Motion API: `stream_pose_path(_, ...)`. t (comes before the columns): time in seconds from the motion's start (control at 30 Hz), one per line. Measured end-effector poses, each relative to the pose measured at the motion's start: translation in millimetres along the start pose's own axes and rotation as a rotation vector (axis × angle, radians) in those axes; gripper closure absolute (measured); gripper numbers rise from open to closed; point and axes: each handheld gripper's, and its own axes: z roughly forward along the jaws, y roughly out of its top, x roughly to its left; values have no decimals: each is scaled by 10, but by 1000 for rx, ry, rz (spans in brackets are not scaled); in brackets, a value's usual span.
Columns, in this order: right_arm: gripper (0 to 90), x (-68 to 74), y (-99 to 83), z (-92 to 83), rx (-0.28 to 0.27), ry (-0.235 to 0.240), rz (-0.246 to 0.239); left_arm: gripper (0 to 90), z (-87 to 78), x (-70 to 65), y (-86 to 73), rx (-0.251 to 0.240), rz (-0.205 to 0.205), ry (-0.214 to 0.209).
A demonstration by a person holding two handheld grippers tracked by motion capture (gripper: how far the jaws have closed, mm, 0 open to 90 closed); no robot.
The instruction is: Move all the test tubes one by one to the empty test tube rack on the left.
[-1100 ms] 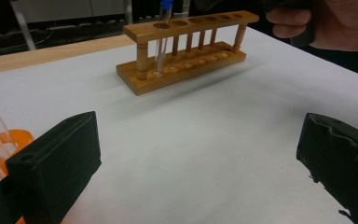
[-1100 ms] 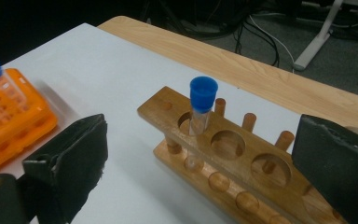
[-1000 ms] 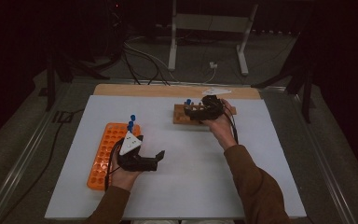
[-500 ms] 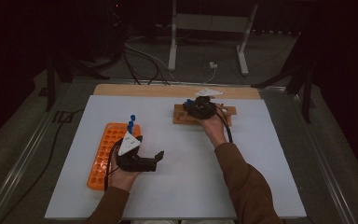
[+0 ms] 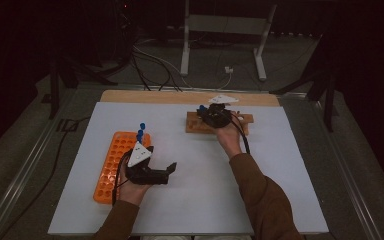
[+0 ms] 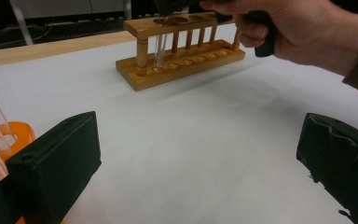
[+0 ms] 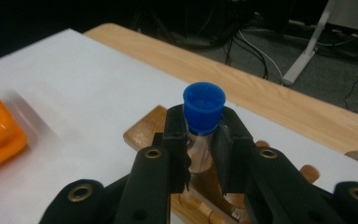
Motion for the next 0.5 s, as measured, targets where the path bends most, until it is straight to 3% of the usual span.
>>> stream_pose_path(0.5,765,-40,207,-375,-114,11,14,7,15,-2,-6,2,-2,-3)
